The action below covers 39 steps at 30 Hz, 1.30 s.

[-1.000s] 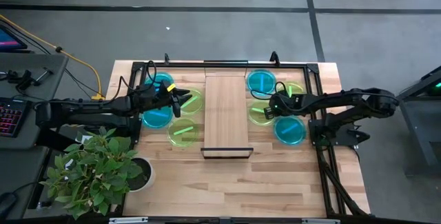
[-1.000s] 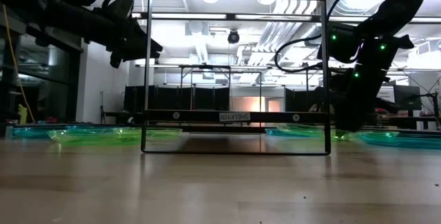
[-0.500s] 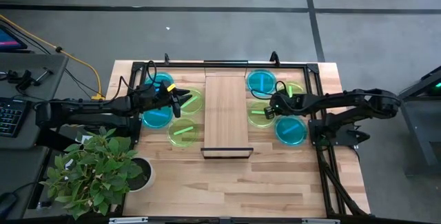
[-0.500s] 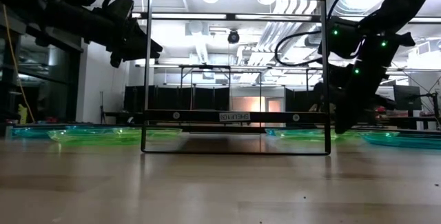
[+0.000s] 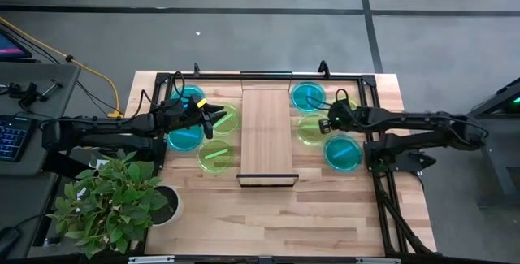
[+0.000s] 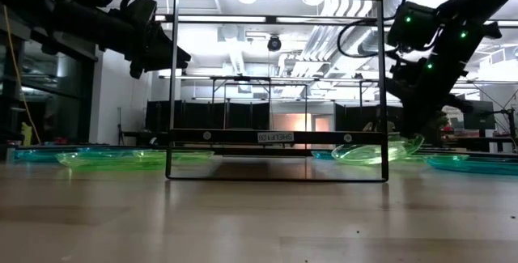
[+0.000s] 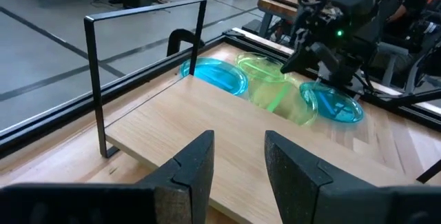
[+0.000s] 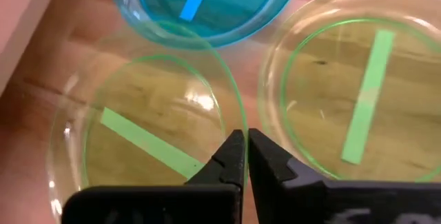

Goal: Place and stack plates onto a shelf
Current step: Put the middle green plate on the shelf

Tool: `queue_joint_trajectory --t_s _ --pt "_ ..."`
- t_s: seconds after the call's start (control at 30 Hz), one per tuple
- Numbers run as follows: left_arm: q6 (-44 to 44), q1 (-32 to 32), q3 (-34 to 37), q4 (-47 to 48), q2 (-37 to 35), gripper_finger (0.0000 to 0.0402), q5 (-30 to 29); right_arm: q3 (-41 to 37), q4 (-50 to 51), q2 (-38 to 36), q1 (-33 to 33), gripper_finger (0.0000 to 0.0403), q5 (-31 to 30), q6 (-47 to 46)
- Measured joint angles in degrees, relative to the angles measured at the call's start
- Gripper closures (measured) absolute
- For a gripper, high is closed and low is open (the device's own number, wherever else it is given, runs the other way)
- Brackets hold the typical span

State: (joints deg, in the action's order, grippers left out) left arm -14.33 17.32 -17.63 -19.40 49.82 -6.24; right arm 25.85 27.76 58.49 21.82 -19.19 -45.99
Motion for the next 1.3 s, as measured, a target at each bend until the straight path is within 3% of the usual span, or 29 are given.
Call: queue_joint_trajectory --t_s 0.3,0.73,0.87,1.1,1.3 --pt "0.02 0.00 0.00 -0.17 0.00 0.0284 -0.11 2.59 3.03 -5.96 2.34 0.0403 -3.11 2.08" --pt "0.00 0.00 0.00 0.77 0.00 0.0284 -0.15 3.32 8.99 -0.73 2.37 0.0396 4.68 -1.62" --pt "0.00 0.00 0.00 1.48 0.00 0.0284 -0.15 3.32 10.69 2.65 -0.23 0.0367 4.74 -4.34" --pt "-0.39 0.00 0.00 1.77 0.00 0.0284 -0.13 3.22 11.52 4.95 -3.91 0.0275 2.86 -8.00" --pt "-0.42 -0.04 0.00 2.02 0.00 0.0284 -0.12 -3.49 3.90 3.24 -2.33 0.0234 4.30 -9.48"
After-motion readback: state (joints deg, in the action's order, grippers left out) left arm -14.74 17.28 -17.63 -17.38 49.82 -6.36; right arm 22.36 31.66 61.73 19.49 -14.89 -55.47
